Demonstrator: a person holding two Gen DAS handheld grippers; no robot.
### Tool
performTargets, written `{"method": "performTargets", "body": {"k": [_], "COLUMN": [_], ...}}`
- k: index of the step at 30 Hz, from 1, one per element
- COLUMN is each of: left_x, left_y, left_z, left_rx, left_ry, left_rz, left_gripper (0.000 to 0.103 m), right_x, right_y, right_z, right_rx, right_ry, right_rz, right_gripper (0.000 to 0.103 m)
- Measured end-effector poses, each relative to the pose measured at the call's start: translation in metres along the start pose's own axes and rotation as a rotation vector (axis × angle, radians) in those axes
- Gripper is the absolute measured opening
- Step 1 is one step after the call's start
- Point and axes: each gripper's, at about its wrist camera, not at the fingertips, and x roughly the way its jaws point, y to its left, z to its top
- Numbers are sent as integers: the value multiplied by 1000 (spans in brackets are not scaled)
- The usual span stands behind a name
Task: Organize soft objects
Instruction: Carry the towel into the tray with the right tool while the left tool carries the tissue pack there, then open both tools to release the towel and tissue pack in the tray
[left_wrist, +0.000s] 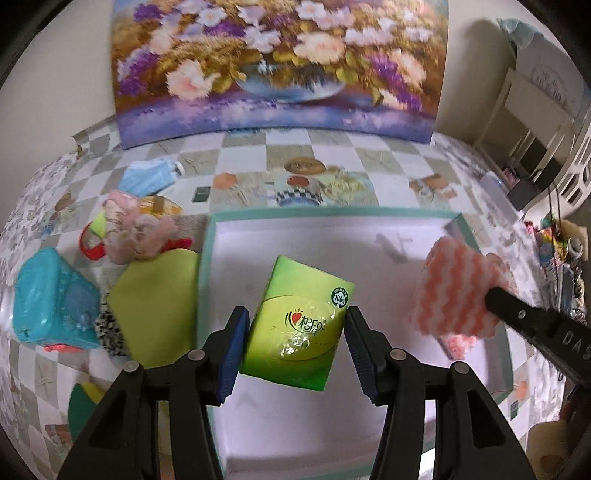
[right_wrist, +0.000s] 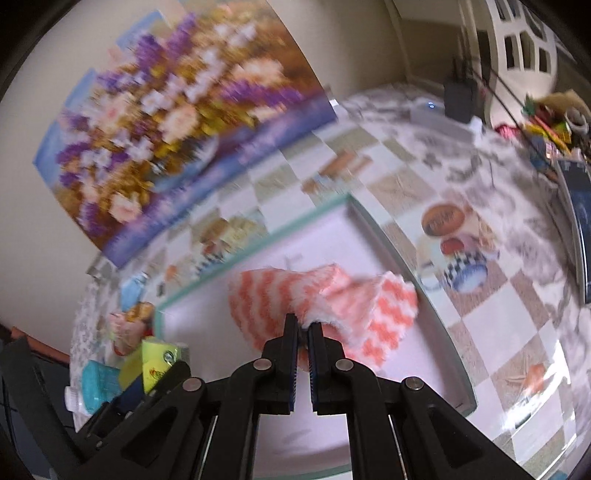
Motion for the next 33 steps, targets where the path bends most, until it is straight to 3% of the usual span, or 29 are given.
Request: {"method": "performTargets", "body": {"k": [5,12,14,16,17,19,21,23,25,27,31,33], "left_x": [16,29,28,22,18,8,1,-8,-14,-20,-28,-31], "left_y": [-5,6,8,10,10,11,12,15,17,19,27,32], "left_z": [3,8,9,12,13,17,20,23,25,26,24,22], "left_rx": [15,-21,-38,-50,-52,-57,-62,-70,-75,-80,-106,-119], "left_ry": [21,56,57,40,29,3,-6,-17,-17,-18,-28,-34], "left_rz": [22,24,22,21,21,17,22,36,49,65,67,75], "left_gripper": [55,56,60,80,82,84,84,85,85,86,98,98], "right_x": [21,29,27,23,21,15,10,3,-2,-6,-12,-13], "right_y": [-7,-7,-4,-1,1,5,10,14,19,22,27,29], "right_z": [-5,-8,-7,-5,-4,-2,0,1,2,2,1,0], "right_rx": [-14,-32,-39,-51,-58,-79,-98,-114,-133,-151,-190,-207], "right_ry": [56,92,89,91,90,83,75,62,56,53,57,61], "right_rz": [-68,-99,-111,-128,-130,-136,-146,-146,-153,-165,-210,-238], "right_gripper": [6,9,9,9,9,18,42,50,52,65,75,87]}}
